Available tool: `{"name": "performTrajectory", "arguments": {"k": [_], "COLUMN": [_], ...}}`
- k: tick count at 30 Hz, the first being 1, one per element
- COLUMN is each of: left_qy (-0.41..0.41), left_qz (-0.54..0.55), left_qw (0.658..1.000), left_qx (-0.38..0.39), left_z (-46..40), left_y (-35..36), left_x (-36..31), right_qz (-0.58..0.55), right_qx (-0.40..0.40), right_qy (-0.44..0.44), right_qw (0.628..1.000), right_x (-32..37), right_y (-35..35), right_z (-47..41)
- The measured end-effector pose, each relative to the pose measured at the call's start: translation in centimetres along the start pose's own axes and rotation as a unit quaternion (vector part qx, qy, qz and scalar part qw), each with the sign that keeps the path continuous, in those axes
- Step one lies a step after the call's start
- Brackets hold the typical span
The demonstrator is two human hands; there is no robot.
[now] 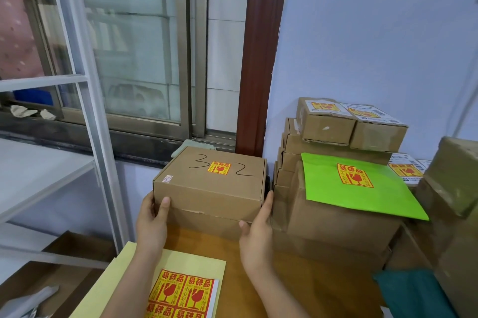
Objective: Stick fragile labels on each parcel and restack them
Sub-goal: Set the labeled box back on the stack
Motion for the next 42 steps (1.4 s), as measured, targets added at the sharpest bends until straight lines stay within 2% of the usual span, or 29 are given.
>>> {"name": "performTrajectory", "arguments": {"k": [9,20,29,35,42], "left_qy": [-0.005,0.012,-0.023,-0.047,0.005], "left_qz": [-0.022,-0.055,-0.047,-0.039,-0.086], "left_qw": [1.0,0.998,0.998,0.998,0.996], "left_qx": [0.009,0.008,0.022,0.018,0.023], "left_z": [0.2,0.6,0.6,2.1,7.5], "left_y": [0.0,0.0,-0.2,-1.3,-3.2], "left_x": [0.0,-0.4,-1.1,-3.1,-6.7], "right_qz": [-0.009,0.012,0.007,0.009,0.043], "right_qx": [0.025,0.03,0.048,0.086,0.095], "right_qy": [0.023,0.012,0.008,0.005,-0.002], "right_qw": [0.999,0.999,0.999,0.996,0.995], "right_x": [-0.1,0.4,0.7,2.5,4.2], "right_y": [0.2,-0.6,-1.3,-3.3,-6.0], "right_z": [-0.1,0.5,0.3,0.7,3.1]}}
Point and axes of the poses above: each hand's wrist, its own z-axis away from the middle knuckle, its own y-axis out of the palm, x = y × z, the point moved 3 cm from there along -z, towards the middle knuckle, and after that the axes turned 3 degrees about y, right-handed, at the moved point
